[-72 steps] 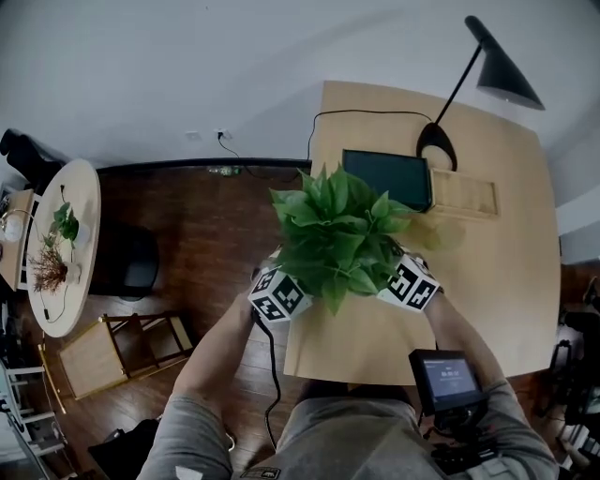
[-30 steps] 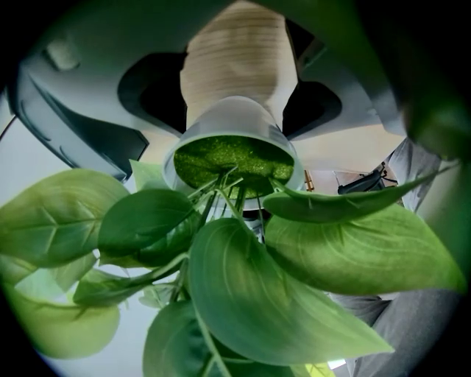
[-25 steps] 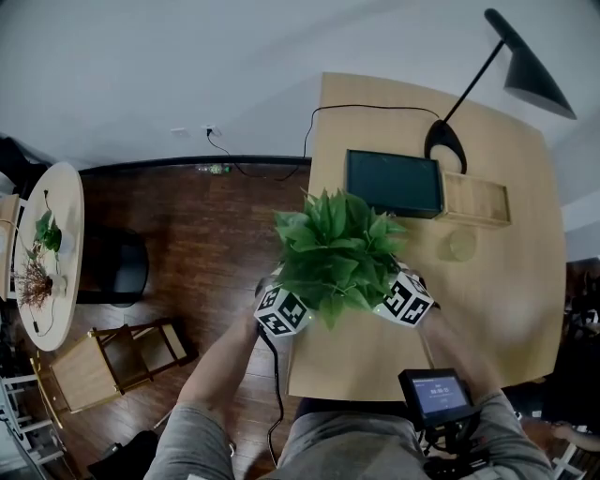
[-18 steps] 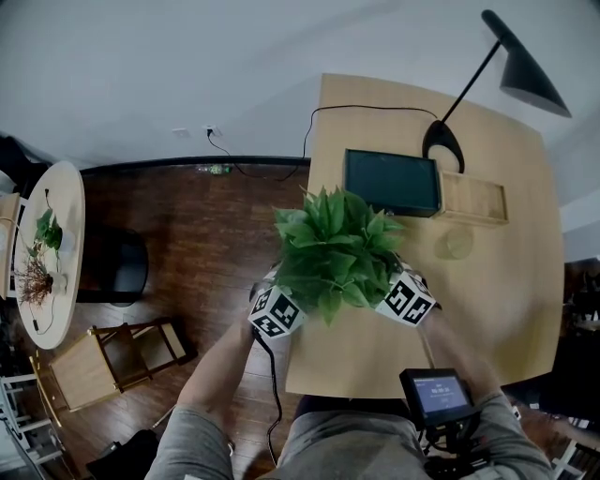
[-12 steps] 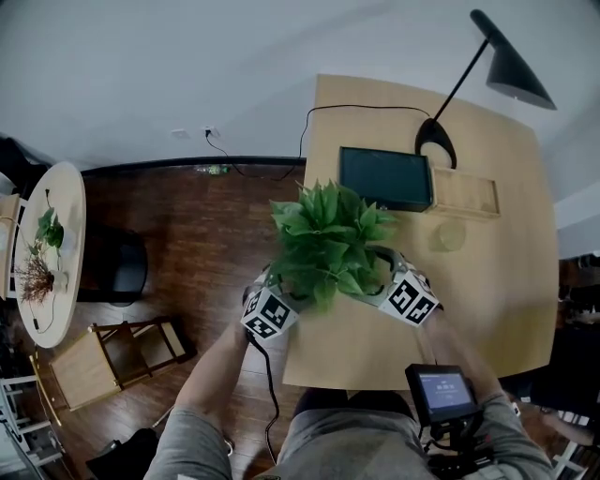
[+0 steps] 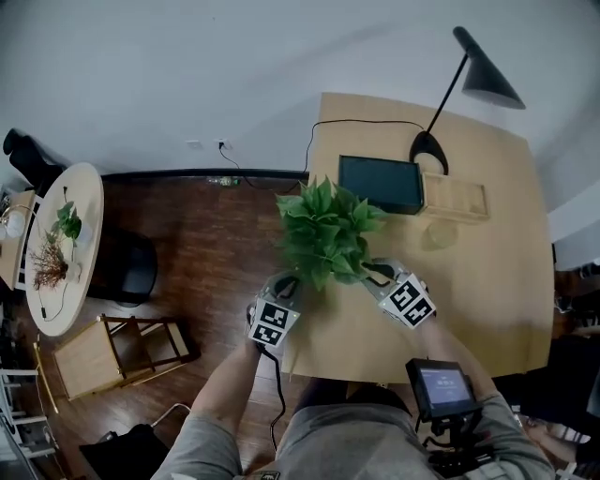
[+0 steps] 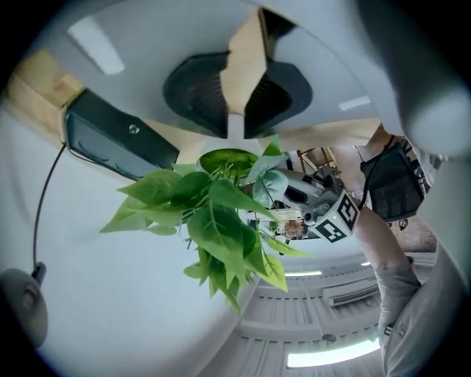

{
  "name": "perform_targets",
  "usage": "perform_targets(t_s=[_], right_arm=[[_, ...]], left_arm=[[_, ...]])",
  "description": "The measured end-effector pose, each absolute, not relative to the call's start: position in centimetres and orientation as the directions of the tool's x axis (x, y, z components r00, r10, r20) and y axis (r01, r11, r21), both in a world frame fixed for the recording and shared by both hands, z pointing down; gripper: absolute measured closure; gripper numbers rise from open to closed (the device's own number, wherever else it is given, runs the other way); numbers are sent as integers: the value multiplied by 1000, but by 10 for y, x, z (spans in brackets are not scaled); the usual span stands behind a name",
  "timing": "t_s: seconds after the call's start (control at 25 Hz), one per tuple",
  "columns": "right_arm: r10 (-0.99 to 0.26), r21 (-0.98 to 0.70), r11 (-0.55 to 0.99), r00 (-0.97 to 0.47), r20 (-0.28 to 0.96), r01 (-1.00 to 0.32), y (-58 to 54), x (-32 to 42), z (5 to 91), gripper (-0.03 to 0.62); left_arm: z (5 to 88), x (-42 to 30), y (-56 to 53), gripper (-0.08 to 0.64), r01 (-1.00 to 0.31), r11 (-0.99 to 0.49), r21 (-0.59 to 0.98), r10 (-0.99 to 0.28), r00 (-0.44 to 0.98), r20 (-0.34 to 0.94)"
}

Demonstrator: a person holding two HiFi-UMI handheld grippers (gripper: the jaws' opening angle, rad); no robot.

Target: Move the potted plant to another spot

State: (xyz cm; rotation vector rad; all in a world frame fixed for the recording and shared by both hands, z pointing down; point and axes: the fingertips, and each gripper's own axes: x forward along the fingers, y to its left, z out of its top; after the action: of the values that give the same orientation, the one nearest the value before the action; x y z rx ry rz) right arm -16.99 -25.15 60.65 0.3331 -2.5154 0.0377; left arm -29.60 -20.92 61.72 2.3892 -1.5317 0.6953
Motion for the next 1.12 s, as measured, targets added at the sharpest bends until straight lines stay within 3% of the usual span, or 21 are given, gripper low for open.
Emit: perform_targets(t_s=[0.04,0.08,0.52,1.12], right_arm=[[-241,51,965,-792,561,-257,-252,-168,606,575],[-246,53,964,-794,555,-261,-251,-168,603,586],[-229,85,973,-841,489,-216,-217,-146,564,586],[-301,97,954,-881,366,-285,-139,-16,509,586]], left_arm=[[615,-294,-206,568,-905,-421,-58,-799,339,497],[613,-291,-203,568,-908,-415,-52,-801,337,495],[577,-250,-171,568,-937,-347,-47,-851,294,436],[506,-106,-100,568,-948,-317,1,-916,307,260]])
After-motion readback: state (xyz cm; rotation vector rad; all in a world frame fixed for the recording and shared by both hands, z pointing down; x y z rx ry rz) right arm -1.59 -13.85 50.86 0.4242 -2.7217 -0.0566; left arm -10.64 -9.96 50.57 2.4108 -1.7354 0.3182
